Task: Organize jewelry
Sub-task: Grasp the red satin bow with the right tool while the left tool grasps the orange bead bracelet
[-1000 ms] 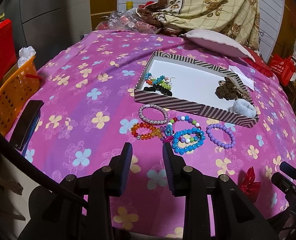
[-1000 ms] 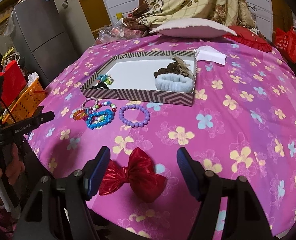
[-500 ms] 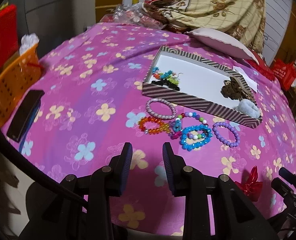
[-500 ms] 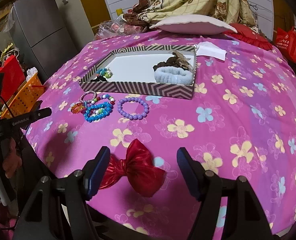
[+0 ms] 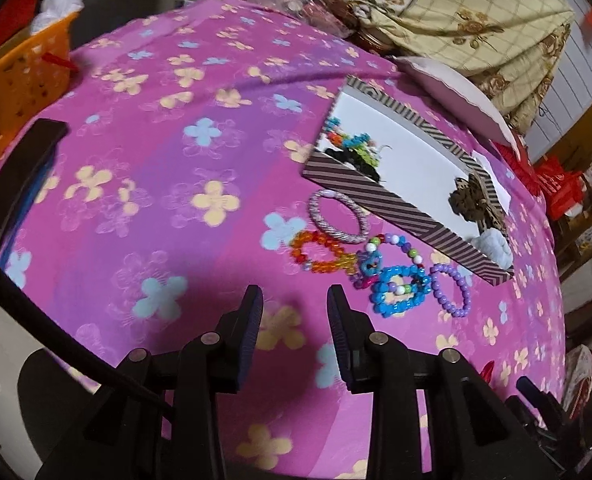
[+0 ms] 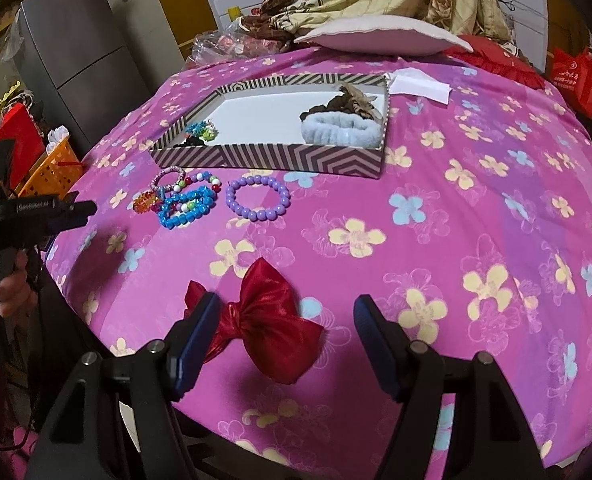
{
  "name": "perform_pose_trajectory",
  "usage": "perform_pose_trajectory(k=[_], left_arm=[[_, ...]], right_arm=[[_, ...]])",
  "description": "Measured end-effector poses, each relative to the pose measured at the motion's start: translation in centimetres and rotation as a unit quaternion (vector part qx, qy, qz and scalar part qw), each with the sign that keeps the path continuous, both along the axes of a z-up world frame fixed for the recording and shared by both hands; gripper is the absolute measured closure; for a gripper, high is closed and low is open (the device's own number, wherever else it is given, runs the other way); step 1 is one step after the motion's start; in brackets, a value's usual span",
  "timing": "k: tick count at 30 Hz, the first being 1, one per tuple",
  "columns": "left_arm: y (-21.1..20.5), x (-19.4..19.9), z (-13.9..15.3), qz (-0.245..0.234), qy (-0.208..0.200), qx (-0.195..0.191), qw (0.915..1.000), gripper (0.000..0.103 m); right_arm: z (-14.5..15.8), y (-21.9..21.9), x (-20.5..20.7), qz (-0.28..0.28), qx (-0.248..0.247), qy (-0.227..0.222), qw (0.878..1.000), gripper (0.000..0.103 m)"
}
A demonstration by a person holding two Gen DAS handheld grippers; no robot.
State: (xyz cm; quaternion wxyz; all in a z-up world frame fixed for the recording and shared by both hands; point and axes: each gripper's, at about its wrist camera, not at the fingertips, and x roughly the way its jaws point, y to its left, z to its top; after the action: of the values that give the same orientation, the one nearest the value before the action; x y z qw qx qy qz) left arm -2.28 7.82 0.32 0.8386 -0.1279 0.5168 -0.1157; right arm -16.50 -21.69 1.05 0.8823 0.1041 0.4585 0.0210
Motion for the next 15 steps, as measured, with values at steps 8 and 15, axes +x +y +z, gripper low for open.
perform_pose_trajectory(k=[8, 15], left_arm=[[-0.4, 3.6, -1.5, 0.038, 0.047, -0.021, 0.9979, 0.049], [-0.9, 4.5, -2.7, 0.040, 0.058, -0.005, 0.9975, 0.049]], right_arm=[[-0.2, -0.2, 0.2, -0.002, -0.001, 0.003, 1.000, 0.030], [-0.8, 0.2, 0.6, 0.012, 0.006, 0.009, 1.000, 0.031]])
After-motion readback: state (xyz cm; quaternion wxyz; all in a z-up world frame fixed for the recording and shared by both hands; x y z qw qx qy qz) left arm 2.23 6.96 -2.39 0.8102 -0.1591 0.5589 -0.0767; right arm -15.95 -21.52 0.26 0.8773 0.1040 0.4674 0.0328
